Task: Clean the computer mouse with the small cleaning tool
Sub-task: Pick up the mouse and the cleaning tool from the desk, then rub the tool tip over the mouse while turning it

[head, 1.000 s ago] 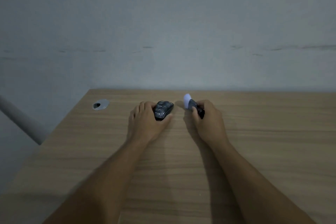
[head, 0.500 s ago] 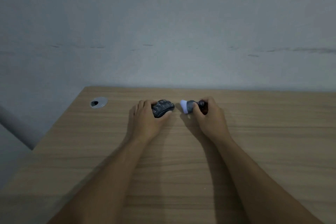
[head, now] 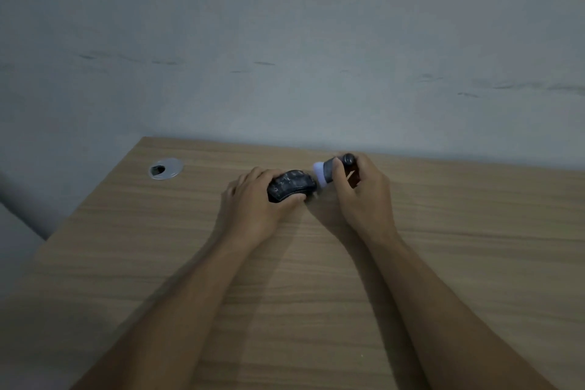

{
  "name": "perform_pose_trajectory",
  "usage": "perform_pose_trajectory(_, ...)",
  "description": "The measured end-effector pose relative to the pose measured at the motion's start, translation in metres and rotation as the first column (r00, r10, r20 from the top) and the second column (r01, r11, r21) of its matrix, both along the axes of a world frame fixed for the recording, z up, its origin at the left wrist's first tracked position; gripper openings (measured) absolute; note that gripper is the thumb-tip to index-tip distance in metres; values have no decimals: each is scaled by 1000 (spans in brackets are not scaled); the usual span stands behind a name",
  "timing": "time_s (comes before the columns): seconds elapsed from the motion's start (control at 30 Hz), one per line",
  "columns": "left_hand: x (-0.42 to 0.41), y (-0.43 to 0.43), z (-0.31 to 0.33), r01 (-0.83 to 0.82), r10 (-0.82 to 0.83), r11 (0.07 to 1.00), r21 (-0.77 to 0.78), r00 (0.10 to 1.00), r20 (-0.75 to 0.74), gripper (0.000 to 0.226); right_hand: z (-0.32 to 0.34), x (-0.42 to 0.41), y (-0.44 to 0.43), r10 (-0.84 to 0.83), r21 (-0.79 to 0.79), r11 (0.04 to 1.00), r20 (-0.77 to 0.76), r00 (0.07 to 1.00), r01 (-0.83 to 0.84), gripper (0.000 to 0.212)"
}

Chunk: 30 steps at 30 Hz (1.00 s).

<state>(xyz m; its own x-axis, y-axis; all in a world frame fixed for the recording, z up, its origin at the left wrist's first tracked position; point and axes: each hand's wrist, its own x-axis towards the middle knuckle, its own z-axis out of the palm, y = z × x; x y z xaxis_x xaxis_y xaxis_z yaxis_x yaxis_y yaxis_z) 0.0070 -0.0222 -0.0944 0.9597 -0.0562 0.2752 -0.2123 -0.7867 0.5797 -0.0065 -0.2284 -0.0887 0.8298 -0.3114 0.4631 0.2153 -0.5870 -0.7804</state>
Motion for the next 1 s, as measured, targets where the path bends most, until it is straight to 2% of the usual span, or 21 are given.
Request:
perform_pose_trajectory(0.1,4,2,2,37,-37,999,-22,999,-13,60,-6,5,3,50,-67,997,14,999,-49,11)
perform_pose_trajectory(0.2,6,4,3,48,-48,999,-19,998,-29,66,-11,13,-2,-12,-97,995,-39,999,9,12)
perform_pose_trajectory(0.3,6,3,3,56,-56,998,-13,998,-23,65,-7,9,-3,-13,-29,999,28,1000,13,11)
perform_pose_trajectory(0.4,8,4,3,76,-76,997,-14,997,-28,64,-8,9,0,83,-52,995,-15,996,-84,14)
perform_pose_trajectory(0.47,9,5,2,90,-92,996,-27,995,-46,66,-9,14,-2,46,-53,997,-29,999,-47,16)
perform_pose_trajectory(0.57,11,7,0,127,-131,989,-70,990,-52,67,-5,14,-3,46,39,998,12,999,-46,14)
perform_pose_trajectory(0.63,12,9,-2,148,-152,985,-88,987,-44,68,-6,13,-1,117,0,993,6,993,-117,15)
perform_pose_trajectory(0.7,14,10,-2,131,-137,985,-111,989,-48,73,-13,17,-1,115,-83,989,-51,992,-119,21)
perform_pose_trajectory(0.8,14,10,-3,102,-113,985,-142,991,-73,84,-12,21,-4,33,-57,998,-47,998,-35,23)
perform_pose_trajectory(0.9,13,10,-3,103,-117,983,-153,990,-81,86,-10,16,-2,109,-50,993,25,994,-108,21)
perform_pose_trajectory(1.0,14,10,-4,97,-112,983,-153,990,-88,87,-16,19,0,124,-108,986,-44,991,-128,21)
